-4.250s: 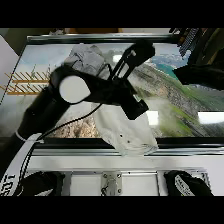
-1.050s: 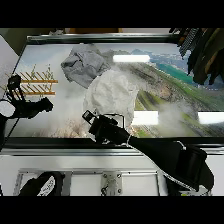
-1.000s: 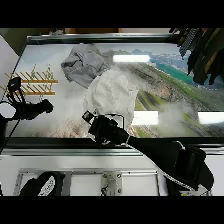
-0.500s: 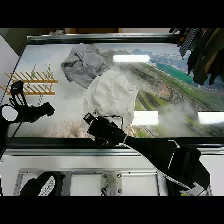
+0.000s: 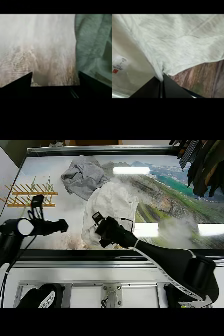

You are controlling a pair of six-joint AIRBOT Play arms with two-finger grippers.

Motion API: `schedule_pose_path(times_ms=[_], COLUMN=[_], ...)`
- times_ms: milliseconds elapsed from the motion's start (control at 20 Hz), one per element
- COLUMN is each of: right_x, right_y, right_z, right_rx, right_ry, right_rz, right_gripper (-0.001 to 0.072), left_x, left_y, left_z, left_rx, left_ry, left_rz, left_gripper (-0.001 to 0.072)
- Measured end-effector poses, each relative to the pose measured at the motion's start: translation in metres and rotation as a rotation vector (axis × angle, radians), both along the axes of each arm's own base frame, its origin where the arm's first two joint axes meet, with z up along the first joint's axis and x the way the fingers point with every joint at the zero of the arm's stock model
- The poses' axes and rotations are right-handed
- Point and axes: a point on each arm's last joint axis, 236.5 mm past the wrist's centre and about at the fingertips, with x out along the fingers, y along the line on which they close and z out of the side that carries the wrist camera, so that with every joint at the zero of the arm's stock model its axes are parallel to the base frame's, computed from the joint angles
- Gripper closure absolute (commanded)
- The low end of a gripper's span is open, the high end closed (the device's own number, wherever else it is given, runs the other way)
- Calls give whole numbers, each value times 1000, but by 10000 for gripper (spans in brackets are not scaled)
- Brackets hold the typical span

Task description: Fold the clothes and pants, and hang the long-sleeved shirts on hangers.

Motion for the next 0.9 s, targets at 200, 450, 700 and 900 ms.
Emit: schedule_pose_path(times_ms=[200, 450, 700, 900], right_x=[7, 2, 5, 37], right_y=[-5, -7, -11, -31], right_z=[31, 43, 53, 121], right_rx=[85, 117, 121, 186], right_ry=[-13, 3, 5, -81], right_rz=[-56, -76, -41, -54], right_gripper=[694, 694, 694, 695], left_x=[-14, 1, 20, 61], left_y=[-64, -99, -109, -118], left_z=[-35, -68, -73, 22], left_rx=[-14, -18, -13, -50], left_ry=[54, 105, 168, -18], left_rz=[-178, -216, -214, -243], left_gripper=[93, 97, 693, 693])
